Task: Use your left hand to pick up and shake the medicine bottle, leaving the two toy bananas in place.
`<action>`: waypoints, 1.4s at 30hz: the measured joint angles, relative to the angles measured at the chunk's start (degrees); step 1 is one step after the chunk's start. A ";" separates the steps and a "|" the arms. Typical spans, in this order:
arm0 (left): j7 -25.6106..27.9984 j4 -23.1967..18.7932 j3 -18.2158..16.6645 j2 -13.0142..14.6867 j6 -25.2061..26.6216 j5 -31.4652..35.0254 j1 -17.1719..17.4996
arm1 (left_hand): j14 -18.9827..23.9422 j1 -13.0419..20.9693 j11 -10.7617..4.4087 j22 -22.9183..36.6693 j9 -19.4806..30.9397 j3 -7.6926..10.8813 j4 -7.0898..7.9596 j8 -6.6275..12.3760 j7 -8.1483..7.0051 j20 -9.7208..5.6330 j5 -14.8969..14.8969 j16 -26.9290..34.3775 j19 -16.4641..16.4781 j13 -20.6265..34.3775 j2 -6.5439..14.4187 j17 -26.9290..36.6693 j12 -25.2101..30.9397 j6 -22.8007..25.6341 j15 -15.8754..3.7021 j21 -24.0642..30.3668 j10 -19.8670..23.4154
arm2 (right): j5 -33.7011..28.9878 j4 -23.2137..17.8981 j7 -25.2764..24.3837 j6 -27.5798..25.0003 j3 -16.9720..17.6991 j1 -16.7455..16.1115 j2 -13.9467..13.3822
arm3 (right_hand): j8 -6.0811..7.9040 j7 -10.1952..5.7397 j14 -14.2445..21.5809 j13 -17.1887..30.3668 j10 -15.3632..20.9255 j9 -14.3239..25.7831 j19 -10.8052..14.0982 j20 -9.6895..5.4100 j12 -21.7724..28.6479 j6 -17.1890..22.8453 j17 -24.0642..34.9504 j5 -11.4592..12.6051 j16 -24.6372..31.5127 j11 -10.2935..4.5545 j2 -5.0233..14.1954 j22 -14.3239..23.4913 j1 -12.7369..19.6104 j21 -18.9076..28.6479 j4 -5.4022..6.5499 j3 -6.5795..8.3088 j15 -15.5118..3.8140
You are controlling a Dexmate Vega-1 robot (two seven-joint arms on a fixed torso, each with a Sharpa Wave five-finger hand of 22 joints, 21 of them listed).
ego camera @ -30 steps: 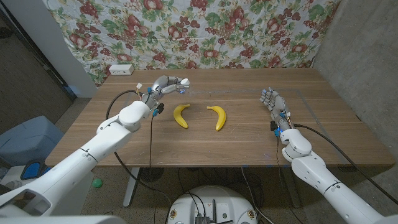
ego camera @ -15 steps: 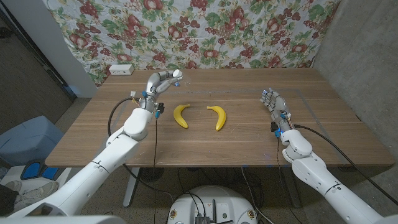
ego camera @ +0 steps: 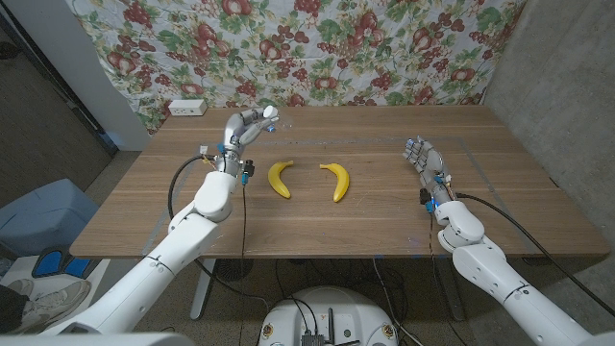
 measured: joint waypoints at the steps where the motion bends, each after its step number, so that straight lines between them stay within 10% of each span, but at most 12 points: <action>1: -0.36 -0.45 0.03 0.44 0.98 -0.18 -0.09 | 0.00 0.00 0.00 0.00 0.00 0.00 0.00 0.00 0.00 0.00 0.00 0.00 0.00 0.00 0.00 0.00 0.00 0.00 0.00 0.00 0.00 | 0.02 0.00 0.01 0.01 0.02 -0.03 -0.01 | 0.00 0.00 0.00 0.00 0.00 0.00 0.00 0.00 0.00 0.00 0.00 0.00 0.00 0.00 0.00 0.00 0.00 0.00 0.00 0.00 0.00; 24: -15.00 -6.95 5.11 11.68 21.82 -3.45 -7.83 | 0.09 -0.07 0.05 0.01 0.00 0.15 -0.15 -0.03 0.02 0.01 0.00 -0.45 -0.61 0.01 0.07 -0.01 -0.66 0.02 -0.16 0.25 0.46 | 0.65 0.34 0.56 0.20 0.35 -0.24 -0.12 | 0.00 0.00 0.00 0.00 0.00 0.00 0.00 0.00 0.00 0.00 0.01 0.00 -0.40 0.00 0.00 0.00 0.00 -0.44 0.00 0.00 0.00; 42: -10.79 -4.95 4.75 9.63 15.86 -2.79 -6.50 | 0.10 -0.06 0.09 0.01 0.00 0.14 -0.14 -0.65 0.08 0.01 0.00 -0.88 -0.60 0.01 0.06 0.28 -0.83 0.08 -0.12 0.60 0.50 | 0.79 0.71 0.68 0.22 0.39 -0.06 -0.10 | 0.00 0.00 0.00 0.00 0.00 0.00 0.42 -0.42 0.00 0.00 0.01 0.00 -0.40 0.00 0.00 0.00 0.00 -0.77 0.00 0.00 0.00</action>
